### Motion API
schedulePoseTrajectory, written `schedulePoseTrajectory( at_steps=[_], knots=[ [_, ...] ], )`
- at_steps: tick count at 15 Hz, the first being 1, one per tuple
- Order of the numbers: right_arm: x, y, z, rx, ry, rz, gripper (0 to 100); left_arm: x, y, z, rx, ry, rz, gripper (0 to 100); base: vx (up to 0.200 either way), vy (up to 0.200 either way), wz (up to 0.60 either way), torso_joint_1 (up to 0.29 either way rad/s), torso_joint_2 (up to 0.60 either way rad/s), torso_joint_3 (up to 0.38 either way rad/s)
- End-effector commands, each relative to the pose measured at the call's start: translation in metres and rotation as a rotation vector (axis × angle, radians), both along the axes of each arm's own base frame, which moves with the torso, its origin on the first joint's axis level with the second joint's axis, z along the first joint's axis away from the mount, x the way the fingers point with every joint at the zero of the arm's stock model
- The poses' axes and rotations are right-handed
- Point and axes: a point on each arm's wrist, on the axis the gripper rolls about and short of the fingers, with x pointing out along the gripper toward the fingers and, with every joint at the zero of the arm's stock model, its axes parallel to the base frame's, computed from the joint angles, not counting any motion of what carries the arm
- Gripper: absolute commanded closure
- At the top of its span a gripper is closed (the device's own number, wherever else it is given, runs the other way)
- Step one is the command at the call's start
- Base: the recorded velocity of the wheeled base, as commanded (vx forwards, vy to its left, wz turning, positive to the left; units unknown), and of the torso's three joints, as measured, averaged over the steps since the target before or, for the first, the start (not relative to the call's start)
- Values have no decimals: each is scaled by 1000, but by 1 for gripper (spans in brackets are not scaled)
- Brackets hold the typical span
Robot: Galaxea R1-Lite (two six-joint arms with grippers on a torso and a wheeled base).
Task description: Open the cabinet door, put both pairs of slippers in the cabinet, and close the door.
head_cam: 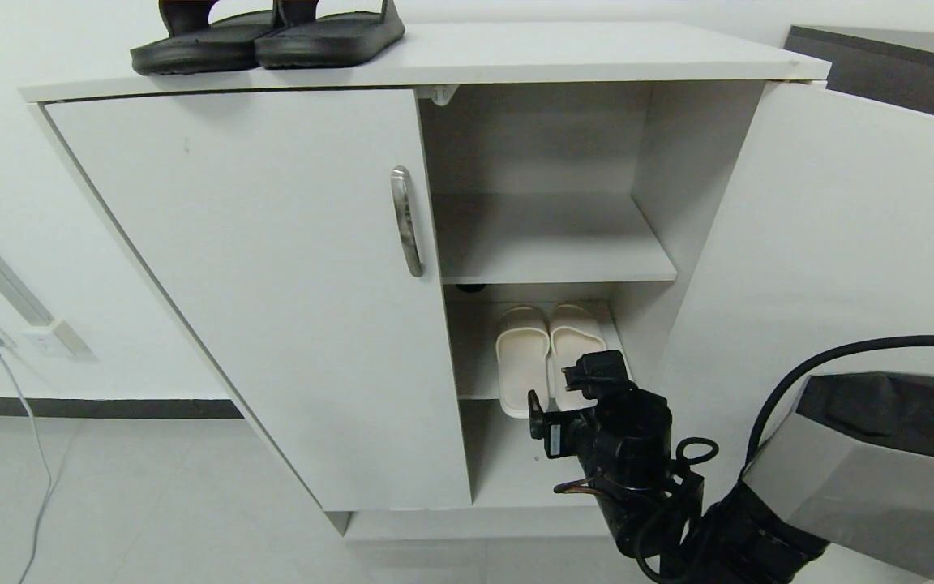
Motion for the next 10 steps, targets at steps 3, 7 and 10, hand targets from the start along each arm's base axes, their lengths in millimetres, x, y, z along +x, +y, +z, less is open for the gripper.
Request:
schedulePoseTrajectory(
  at_steps=[3, 7, 10],
  knots=[
    [-7, -1, 10, 8, -16, 12, 0, 0, 0, 0, -1, 1, 1, 100, 0, 0, 0, 0, 0, 0],
    [-9, 1, 10, 4, -12, 20, 0, 0, 0, 0, -1, 1, -1, 100, -200, 0, 0, 4, 1, 4],
    [-10, 1, 10, 5, -13, 20, 0, 0, 0, 0, 1, 0, 2, 100, -133, 0, 0, -2, 0, 3]
  ],
)
